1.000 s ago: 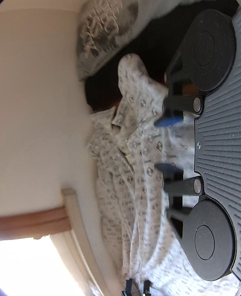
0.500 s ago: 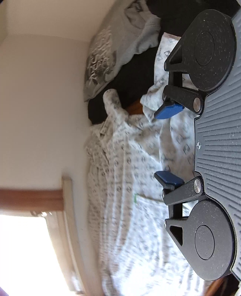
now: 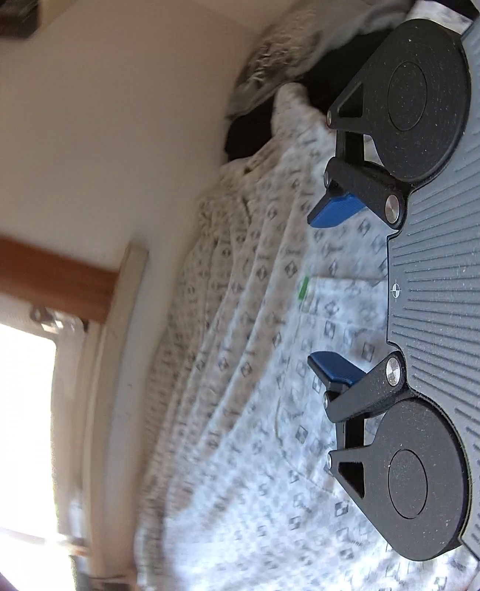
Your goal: Fold clothes
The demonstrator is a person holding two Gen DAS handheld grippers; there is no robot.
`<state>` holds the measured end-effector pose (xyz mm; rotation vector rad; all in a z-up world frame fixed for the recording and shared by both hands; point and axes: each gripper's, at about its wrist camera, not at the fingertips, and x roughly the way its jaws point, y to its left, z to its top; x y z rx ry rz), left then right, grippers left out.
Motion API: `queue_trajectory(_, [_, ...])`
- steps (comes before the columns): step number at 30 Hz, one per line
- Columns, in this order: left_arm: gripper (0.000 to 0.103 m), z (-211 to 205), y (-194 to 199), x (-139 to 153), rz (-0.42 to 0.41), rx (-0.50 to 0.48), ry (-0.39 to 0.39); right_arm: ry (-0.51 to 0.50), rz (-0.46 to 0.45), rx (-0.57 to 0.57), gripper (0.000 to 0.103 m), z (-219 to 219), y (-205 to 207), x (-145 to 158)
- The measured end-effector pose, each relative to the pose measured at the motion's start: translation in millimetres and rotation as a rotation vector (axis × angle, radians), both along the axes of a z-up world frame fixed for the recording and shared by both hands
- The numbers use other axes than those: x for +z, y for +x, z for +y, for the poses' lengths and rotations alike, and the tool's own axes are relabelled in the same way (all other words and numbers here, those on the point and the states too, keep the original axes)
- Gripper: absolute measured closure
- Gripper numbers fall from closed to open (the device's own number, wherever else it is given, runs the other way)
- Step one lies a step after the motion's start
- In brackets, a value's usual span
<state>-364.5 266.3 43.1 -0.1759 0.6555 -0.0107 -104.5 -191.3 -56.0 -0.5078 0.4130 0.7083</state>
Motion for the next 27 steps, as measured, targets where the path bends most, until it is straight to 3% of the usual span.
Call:
queue_trajectory(2, [0.054, -3.8, -2.6, -0.4, 0.003, -0.012, 0.0, 0.0, -0.004, -0.003, 0.029, 2.8, 1.7, -2.1])
queue_trajectory(4, [0.065, -5.1, -2.3, -0.3, 0.009, -0.007, 0.007, 0.038, 0.033, -0.018, 0.029, 0.5, 8.3, -2.7])
queue_trajectory(6, [0.086, -6.6, -1.4, -1.2, 0.011, -0.006, 0.019, 0.085, 0.084, -0.03, 0.029, -4.4, 16.2, -4.2])
queue_trajectory(8, [0.097, -8.4, -0.2, -2.2, 0.009, -0.009, 0.035, 0.116, 0.124, -0.037, 0.029, -8.4, 21.8, -5.4])
queue_trajectory(10, [0.1, -10.5, 1.3, -2.9, -0.001, -0.015, 0.052, 0.13, 0.144, -0.039, 0.028, -10.2, 22.8, -6.5])
queue_trajectory(18, [0.101, 0.0, -4.6, 23.3, -0.135, 0.031, 0.082, 0.135, 0.131, -0.038, 0.028, -11.7, 21.6, -8.5])
queue_trajectory(20, [0.101, 6.4, -1.4, 26.6, -0.127, 0.048, 0.1, 0.143, 0.142, -0.039, 0.028, -12.9, 23.0, -8.2])
queue_trajectory(22, [0.1, 7.5, 6.2, 20.8, -0.068, 0.04, 0.116, 0.148, 0.149, -0.039, 0.028, -13.9, 23.6, -7.9])
queue_trajectory(25, [0.087, -0.1, 9.6, 10.4, -0.017, 0.078, 0.182, 0.152, 0.123, -0.034, 0.028, -18.2, 16.8, -5.6])
queue_trajectory(27, [0.069, -3.6, 2.3, 9.6, -0.033, 0.082, 0.18, 0.15, 0.106, -0.017, 0.029, -23.7, 9.7, -2.4])
